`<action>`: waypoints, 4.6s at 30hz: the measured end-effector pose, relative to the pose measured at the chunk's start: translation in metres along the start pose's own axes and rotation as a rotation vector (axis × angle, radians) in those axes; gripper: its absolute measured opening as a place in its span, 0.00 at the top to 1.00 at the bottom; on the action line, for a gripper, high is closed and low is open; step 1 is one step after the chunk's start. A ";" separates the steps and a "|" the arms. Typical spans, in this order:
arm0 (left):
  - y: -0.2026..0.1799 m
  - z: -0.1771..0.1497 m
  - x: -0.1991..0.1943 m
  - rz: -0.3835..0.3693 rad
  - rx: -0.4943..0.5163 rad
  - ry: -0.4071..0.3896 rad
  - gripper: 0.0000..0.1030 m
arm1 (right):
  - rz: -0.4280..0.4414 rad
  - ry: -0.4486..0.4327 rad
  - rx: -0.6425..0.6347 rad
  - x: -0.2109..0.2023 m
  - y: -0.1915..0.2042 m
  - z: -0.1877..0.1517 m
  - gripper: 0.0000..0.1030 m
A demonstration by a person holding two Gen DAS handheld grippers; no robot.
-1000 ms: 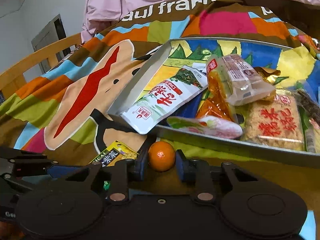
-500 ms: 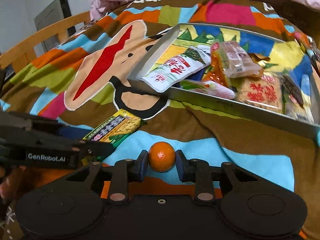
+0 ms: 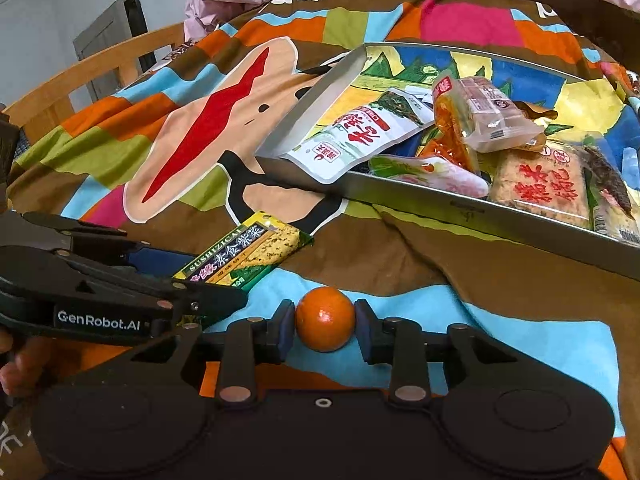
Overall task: Organize snacks
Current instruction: 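Lift the cracker pack with the left tool while the right tool lifts the orange, then lower the cracker pack into the tray with the left tool while the right tool lowers the orange there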
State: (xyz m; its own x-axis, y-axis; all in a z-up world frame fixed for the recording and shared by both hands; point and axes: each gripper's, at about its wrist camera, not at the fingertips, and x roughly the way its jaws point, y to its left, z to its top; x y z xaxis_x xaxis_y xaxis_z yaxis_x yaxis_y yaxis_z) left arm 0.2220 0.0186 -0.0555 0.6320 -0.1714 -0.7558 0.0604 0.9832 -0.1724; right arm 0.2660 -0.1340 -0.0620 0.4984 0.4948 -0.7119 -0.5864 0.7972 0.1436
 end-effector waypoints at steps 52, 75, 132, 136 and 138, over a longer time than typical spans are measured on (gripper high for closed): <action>-0.053 -0.041 -0.130 -0.042 -0.054 -0.288 0.50 | -0.142 -0.384 -0.014 -0.178 0.023 -0.044 0.68; -0.033 -0.002 -0.093 -0.017 -0.141 -0.296 0.50 | -0.169 -0.455 -0.047 -0.158 -0.026 0.004 0.68; -0.071 0.167 0.092 0.092 -0.173 -0.213 0.46 | -0.254 -0.345 0.128 -0.019 -0.149 0.049 0.67; -0.073 0.162 0.093 0.096 -0.171 -0.211 0.43 | -0.254 -0.345 0.131 -0.019 -0.150 0.048 0.66; -0.073 0.160 0.093 0.098 -0.173 -0.214 0.40 | -0.256 -0.348 0.133 -0.020 -0.149 0.048 0.66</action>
State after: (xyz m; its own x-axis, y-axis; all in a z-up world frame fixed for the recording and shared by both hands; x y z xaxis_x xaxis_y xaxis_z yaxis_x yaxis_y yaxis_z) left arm 0.3995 -0.0590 -0.0120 0.7781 -0.0413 -0.6268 -0.1294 0.9659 -0.2243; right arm 0.3742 -0.2464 -0.0368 0.8150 0.3445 -0.4660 -0.3405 0.9353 0.0960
